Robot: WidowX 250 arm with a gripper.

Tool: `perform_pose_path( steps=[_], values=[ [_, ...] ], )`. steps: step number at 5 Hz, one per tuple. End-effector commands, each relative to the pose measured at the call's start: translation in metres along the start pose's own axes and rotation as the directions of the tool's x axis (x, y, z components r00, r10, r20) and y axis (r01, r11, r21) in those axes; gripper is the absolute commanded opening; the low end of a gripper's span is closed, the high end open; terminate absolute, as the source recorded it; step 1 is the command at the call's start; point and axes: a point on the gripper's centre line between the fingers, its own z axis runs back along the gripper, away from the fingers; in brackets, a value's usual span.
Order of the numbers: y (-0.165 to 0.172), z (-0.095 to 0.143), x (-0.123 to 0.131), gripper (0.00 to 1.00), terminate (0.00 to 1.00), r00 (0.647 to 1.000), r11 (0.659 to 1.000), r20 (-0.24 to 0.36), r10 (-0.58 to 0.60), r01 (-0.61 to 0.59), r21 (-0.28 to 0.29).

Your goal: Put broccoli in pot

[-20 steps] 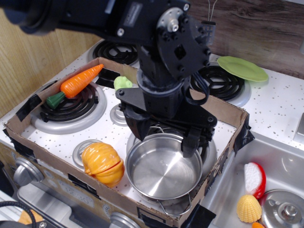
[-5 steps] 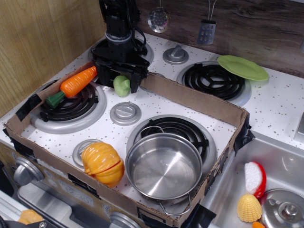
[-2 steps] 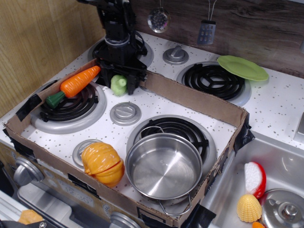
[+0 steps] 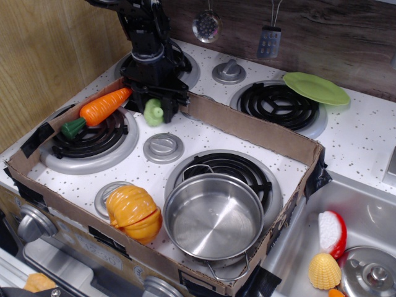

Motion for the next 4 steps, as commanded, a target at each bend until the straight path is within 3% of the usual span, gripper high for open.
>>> perform_pose_path(
  steps=[1,2,4],
  values=[
    [-0.036,0.094,-0.004,0.0,0.0,0.995,1.0,0.101,0.008,-0.011,0.029],
    [-0.053,0.116,-0.01,0.0,0.0,0.993,0.998,0.103,0.056,-0.059,0.02],
    [-0.093,0.13,-0.071,0.0,0.0,0.979,0.994,0.172,0.113,-0.11,-0.024]
  ],
)
